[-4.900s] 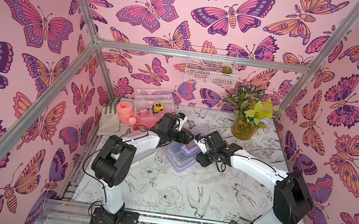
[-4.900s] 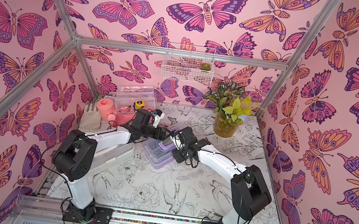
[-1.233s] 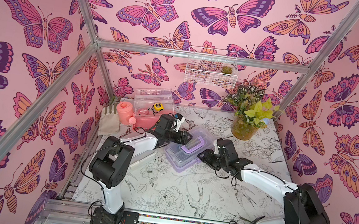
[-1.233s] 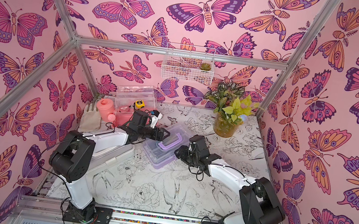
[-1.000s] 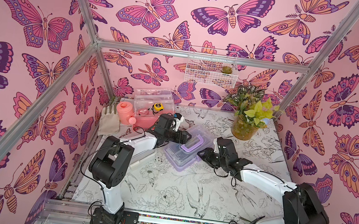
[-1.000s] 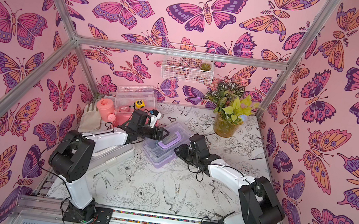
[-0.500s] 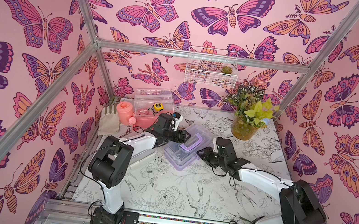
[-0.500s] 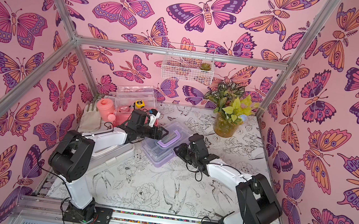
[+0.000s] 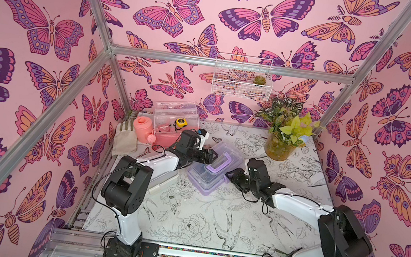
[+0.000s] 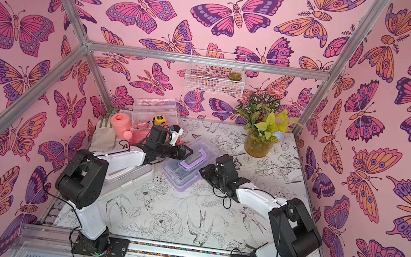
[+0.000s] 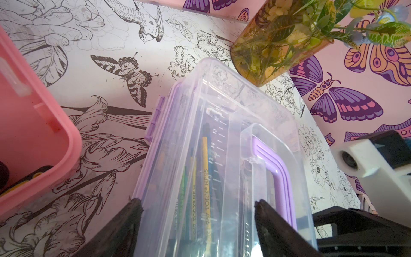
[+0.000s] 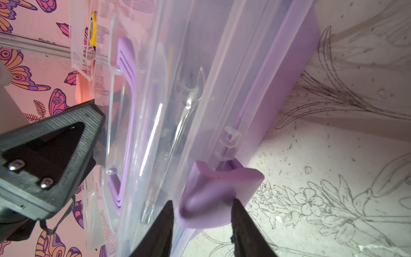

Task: Close toolboxes
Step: Fasten the toolbox latch on the toolbox.

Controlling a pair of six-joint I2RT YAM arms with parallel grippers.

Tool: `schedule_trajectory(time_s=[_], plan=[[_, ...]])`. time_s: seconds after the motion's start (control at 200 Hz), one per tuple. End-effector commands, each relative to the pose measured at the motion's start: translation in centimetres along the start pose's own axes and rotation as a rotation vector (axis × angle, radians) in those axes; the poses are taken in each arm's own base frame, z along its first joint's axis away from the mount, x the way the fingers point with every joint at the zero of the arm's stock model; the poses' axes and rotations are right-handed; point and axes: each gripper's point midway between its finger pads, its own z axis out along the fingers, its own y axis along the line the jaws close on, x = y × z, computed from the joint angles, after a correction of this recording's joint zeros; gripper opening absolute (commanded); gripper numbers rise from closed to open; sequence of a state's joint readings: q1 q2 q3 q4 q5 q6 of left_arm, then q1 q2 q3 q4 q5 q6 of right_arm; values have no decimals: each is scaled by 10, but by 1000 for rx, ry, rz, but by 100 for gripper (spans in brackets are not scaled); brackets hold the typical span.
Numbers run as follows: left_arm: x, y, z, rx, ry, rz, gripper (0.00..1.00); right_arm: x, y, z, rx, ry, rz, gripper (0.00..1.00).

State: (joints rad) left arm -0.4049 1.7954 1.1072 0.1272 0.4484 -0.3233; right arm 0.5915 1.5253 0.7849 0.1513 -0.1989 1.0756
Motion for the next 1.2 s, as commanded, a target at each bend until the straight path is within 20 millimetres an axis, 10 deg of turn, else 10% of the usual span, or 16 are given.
schedule_trajectory(time_s=[0.0,0.796,1.197], plan=[[94,34,10,-102,283,-117,81,-2,9,4,-30,-13,1,43],[107,35,16,-71,322,-142,81,5,3,25,-74,14,-11,38],[99,35,13,-76,311,-142,81,-3,17,-1,-62,-13,-100,40]])
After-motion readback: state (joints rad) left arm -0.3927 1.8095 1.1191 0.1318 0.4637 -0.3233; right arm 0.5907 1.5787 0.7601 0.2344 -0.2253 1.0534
